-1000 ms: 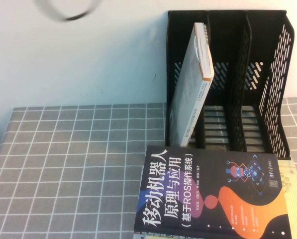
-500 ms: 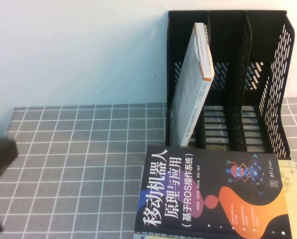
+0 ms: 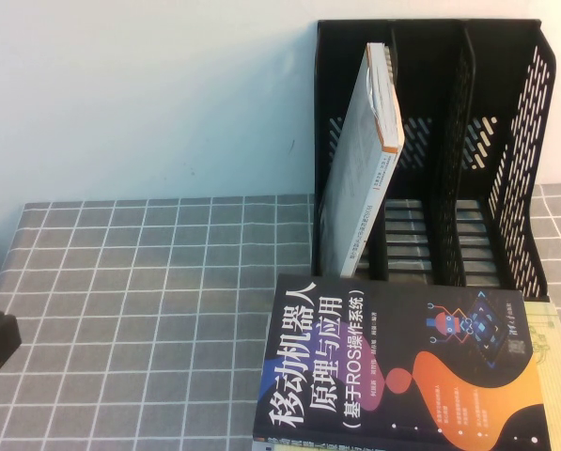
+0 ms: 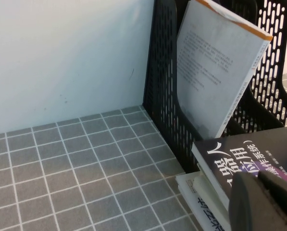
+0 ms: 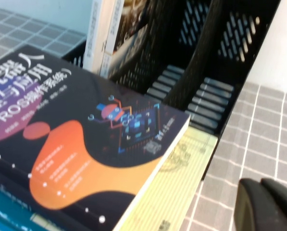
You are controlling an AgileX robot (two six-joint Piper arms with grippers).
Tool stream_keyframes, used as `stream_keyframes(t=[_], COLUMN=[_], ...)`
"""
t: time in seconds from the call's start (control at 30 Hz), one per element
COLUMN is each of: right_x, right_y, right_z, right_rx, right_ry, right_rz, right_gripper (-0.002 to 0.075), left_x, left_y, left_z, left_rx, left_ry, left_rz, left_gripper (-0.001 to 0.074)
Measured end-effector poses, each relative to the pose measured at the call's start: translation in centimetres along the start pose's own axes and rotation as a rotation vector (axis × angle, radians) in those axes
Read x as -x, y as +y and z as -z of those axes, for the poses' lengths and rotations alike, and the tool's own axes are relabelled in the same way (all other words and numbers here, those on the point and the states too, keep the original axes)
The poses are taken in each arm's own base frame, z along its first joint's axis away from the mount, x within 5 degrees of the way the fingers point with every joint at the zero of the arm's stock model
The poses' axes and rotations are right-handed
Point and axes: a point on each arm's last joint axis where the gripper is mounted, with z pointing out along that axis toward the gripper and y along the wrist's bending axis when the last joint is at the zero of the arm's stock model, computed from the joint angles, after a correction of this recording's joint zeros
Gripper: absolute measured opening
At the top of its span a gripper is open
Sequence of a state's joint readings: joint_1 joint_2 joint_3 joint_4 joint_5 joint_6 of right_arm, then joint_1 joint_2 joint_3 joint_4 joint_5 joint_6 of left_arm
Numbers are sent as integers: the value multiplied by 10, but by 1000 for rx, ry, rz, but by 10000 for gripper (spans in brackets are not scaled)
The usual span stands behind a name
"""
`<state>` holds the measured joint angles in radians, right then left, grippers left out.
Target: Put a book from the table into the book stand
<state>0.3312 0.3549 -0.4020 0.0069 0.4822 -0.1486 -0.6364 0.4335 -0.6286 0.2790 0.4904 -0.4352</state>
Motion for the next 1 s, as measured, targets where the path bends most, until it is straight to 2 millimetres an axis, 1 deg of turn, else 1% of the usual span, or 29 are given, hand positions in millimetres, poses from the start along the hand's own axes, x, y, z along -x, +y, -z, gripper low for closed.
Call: stream_keyframes(t=[0.4,0.53,0.6,0.7,0.8,0.87,0.97,1.0], right_x=[-1,-1,-1,-1,-1,-1,-1,-1], right_y=[0,0,0,0,0,0,0,0], right_z=[0,0,0,0,0,0,0,0], right_rx=[2,2,2,2,2,2,-2,2], right_ry=[13,13,13,13,13,13,12,11], right_rz=[0,0,0,0,0,0,6,0], right_gripper=[-3,-3,-3,-3,-3,-3,-3,-3], left_x=[-1,-2,-7,-23,-42,-60,-93,-100], left_y=[0,3,6,14,21,25,30,30], left_z=[0,8,12,13,13,11,6,6], left_rx=[4,13,32,102,173,202,222,217], left_ry=[7,-4,-18,-57,-148,-223,-320,-364], left_rz=[-1,-4,-9,-3,3,-3,-11,-10], left_gripper=[1,1,1,1,1,1,1,1])
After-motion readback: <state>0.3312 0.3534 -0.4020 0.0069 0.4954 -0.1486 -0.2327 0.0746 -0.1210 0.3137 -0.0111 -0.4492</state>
